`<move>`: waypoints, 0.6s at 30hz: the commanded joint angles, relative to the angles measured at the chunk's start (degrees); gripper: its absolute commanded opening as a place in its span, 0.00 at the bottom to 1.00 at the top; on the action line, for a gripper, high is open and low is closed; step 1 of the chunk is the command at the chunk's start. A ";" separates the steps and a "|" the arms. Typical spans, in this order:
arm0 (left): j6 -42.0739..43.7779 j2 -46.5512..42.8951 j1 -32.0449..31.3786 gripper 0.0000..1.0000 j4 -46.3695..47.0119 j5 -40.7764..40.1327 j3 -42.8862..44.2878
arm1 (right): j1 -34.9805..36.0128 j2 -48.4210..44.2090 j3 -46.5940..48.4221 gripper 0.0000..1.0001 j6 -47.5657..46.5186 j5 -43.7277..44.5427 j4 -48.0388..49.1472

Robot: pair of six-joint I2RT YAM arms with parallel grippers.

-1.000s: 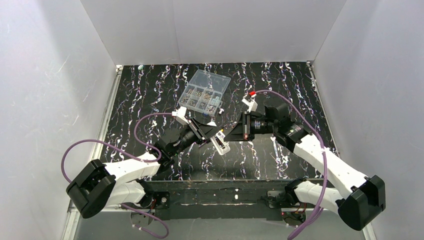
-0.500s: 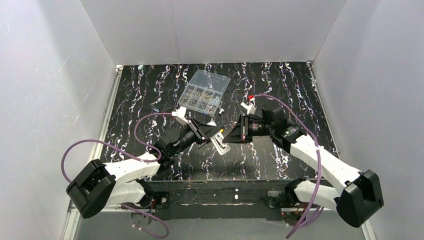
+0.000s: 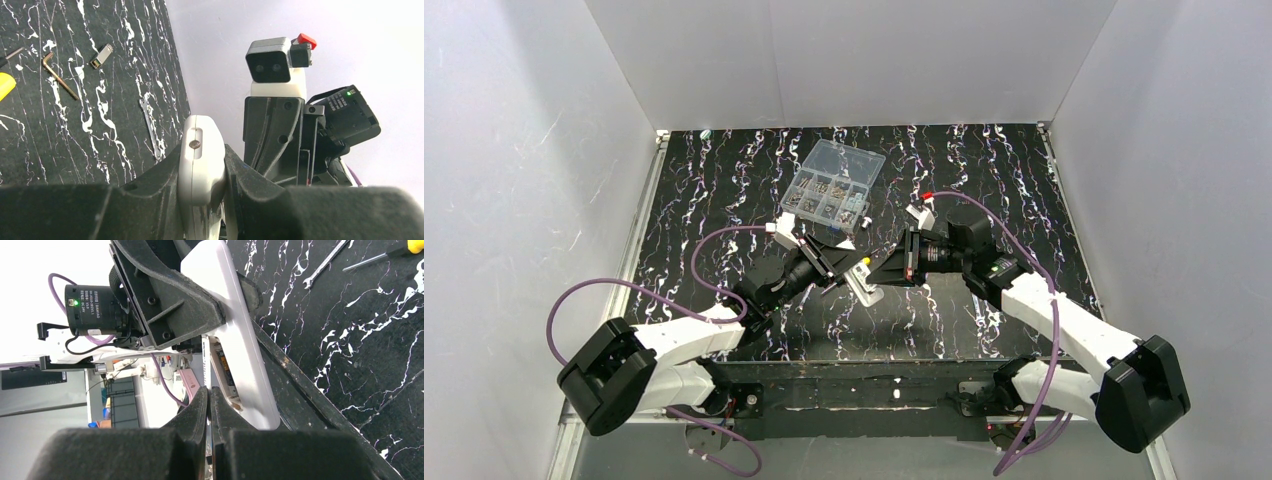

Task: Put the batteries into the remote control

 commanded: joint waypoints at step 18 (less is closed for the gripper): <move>0.29 -0.94 -0.29 0.00 6.02 0.80 2.61 | 0.12 -2.05 -2.15 0.01 0.12 2.17 4.37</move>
